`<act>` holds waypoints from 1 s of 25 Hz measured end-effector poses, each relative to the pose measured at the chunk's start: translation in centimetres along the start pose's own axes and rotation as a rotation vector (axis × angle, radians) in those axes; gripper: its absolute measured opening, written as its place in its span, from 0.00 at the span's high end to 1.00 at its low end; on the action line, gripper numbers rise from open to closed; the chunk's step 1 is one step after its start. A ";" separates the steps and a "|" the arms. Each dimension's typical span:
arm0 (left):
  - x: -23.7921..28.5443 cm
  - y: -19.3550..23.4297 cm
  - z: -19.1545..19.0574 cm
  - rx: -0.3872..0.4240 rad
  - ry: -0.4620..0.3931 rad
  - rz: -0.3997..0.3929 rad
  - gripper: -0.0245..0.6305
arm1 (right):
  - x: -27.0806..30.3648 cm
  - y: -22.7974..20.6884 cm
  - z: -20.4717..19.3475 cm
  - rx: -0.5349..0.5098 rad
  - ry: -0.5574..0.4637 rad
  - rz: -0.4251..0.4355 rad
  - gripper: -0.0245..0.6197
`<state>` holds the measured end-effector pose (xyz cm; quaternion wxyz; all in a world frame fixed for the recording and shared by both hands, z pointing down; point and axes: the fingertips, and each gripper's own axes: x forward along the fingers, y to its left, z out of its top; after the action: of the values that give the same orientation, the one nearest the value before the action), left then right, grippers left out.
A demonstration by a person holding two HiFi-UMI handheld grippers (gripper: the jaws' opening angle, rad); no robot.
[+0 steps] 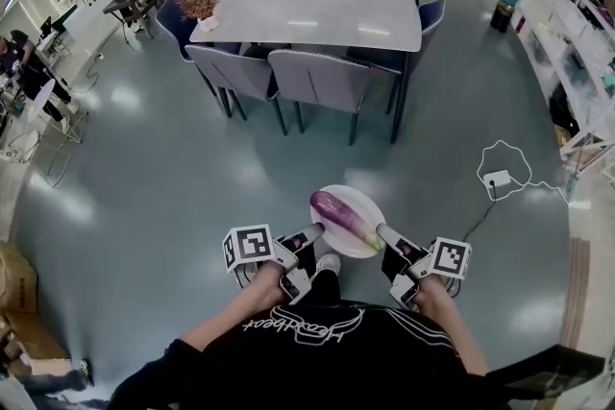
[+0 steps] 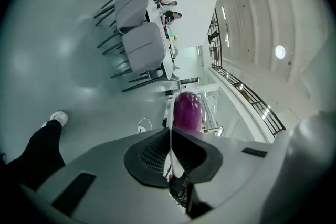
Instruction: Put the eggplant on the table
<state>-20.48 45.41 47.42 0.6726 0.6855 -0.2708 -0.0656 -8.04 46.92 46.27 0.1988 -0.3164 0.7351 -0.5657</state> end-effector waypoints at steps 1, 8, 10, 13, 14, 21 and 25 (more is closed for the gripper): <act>0.9 -0.1 1.8 0.000 0.007 -0.002 0.93 | 1.3 -0.3 1.4 0.004 -0.006 -0.003 0.91; 5.6 -1.2 12.6 -0.001 0.029 -0.023 0.93 | 10.0 -0.7 9.4 -0.037 -0.013 -0.028 0.91; 6.7 -1.8 15.4 0.001 0.033 -0.035 0.93 | 12.2 -0.3 11.5 -0.039 -0.021 -0.030 0.91; 8.1 -2.2 18.5 -0.009 0.032 -0.050 0.93 | 14.6 -0.3 14.0 -0.055 -0.029 -0.045 0.91; 8.4 -2.3 19.2 -0.011 0.032 -0.052 0.93 | 15.1 -0.3 14.5 -0.060 -0.030 -0.048 0.91; 10.9 -2.4 21.8 -0.001 0.059 -0.055 0.93 | 16.5 -1.7 17.2 -0.063 -0.053 -0.075 0.91; 13.7 -3.1 22.9 0.015 0.078 -0.057 0.93 | 16.4 -2.7 19.8 -0.051 -0.077 -0.058 0.91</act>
<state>-18.44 18.71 46.26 0.6752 0.7002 -0.2254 -0.0560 -6.33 21.14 44.40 0.2023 -0.3641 0.7316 -0.5398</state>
